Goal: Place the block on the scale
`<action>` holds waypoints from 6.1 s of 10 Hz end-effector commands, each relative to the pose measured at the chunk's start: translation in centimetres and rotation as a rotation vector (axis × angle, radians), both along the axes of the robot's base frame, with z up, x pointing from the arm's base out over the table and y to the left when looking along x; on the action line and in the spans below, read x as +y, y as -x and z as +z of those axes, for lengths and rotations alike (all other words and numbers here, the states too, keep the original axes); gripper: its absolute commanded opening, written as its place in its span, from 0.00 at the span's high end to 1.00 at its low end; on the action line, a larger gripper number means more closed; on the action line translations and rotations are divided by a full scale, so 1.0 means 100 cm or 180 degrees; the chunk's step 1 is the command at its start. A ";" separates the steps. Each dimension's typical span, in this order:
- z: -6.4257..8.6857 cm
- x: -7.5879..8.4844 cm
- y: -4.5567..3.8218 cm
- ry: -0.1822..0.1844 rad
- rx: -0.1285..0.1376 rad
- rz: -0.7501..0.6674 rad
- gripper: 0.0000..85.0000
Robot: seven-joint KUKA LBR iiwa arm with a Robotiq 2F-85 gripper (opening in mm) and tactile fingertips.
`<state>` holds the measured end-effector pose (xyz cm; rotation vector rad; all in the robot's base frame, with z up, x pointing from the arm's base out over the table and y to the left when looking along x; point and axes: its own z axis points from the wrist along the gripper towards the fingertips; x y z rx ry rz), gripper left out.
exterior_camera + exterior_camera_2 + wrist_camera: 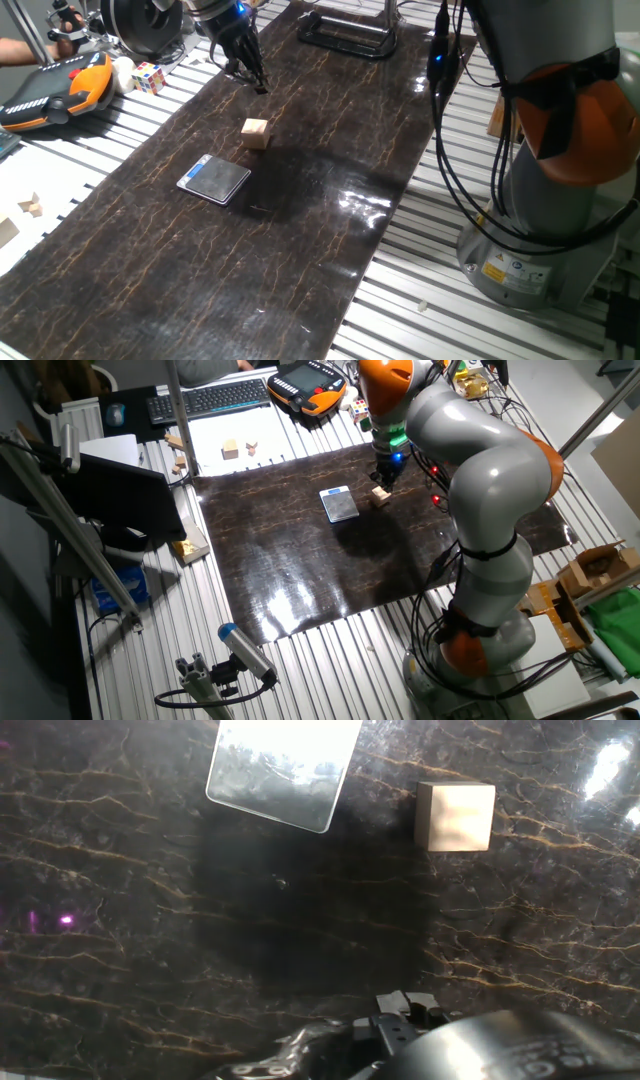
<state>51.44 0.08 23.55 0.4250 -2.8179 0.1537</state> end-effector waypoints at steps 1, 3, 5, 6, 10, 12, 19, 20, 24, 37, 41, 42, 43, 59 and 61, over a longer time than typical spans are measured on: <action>0.000 0.000 0.0001 0.0001 0.0000 -0.0002 0.97; 0.000 0.000 0.0001 0.0001 0.0000 -0.0002 0.97; 0.000 0.000 0.0000 0.0000 -0.0005 -0.0034 0.97; 0.000 -0.001 0.0002 -0.0054 -0.0087 -0.0023 0.97; 0.002 -0.007 -0.0009 -0.0241 -0.0320 -0.0197 0.97; 0.002 -0.007 -0.0008 -0.0248 -0.0317 -0.0169 0.97; 0.002 -0.006 -0.0009 -0.0487 -0.0381 -0.0433 0.98; 0.002 -0.006 -0.0009 -0.0413 -0.0377 -0.0429 0.98; 0.002 -0.006 -0.0009 -0.0148 -0.0388 -0.0399 0.98; -0.101 -0.021 -0.0681 -0.0058 -0.0678 -0.0458 0.40; -0.124 -0.032 -0.0751 -0.0061 -0.0697 -0.0367 0.27; -0.128 -0.038 -0.0772 -0.0082 -0.0701 -0.0334 0.25; -0.132 -0.043 -0.0799 -0.0097 -0.0697 -0.0302 0.23; -0.151 -0.061 -0.0819 -0.0290 -0.0675 -0.0127 0.18; -0.152 -0.058 -0.0822 -0.0252 -0.0700 -0.0120 0.18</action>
